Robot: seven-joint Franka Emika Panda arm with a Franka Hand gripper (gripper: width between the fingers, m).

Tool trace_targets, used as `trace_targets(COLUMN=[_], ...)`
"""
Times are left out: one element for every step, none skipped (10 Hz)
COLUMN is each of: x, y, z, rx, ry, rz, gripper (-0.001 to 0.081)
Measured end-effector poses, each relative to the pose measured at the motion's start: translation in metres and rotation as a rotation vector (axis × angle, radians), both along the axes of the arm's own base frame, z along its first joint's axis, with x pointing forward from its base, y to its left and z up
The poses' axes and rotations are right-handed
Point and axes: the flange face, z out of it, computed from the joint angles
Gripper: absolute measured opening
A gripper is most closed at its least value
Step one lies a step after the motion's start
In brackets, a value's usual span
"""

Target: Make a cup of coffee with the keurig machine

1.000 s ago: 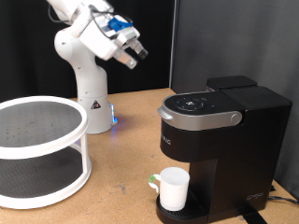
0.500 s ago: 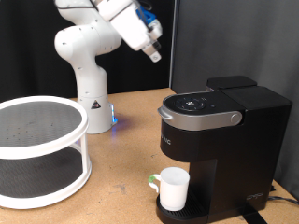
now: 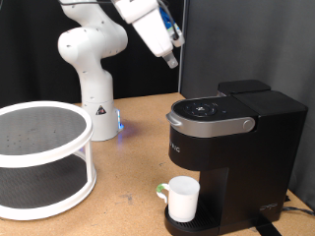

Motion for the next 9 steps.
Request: trace_targets(x=[0.002,0.007,0.013,0.019,0.023,0.028,0.032,0.037,0.042], y=[0.005,0.011,0.018,0.025,0.031,0.037,0.041,0.043,0.044], z=[0.003,0.008,0.014,0.021,0.029,0.037,0.044,0.05,0.054], rx=[-0.043,-0.072,-0.094,-0.117,-0.145,-0.167,-0.196,-0.225,-0.239], ry=[0.027,0.029,0.015,-0.01,-0.035,-0.056,-0.068,-0.07,-0.059], rz=[0.049,0.074,0.086,0.095,0.112,0.125,0.153,0.173,0.186], gripper=[0.0805,0.0805,0.0805,0.0805,0.0805,0.0805,0.0805,0.0805,0.0805])
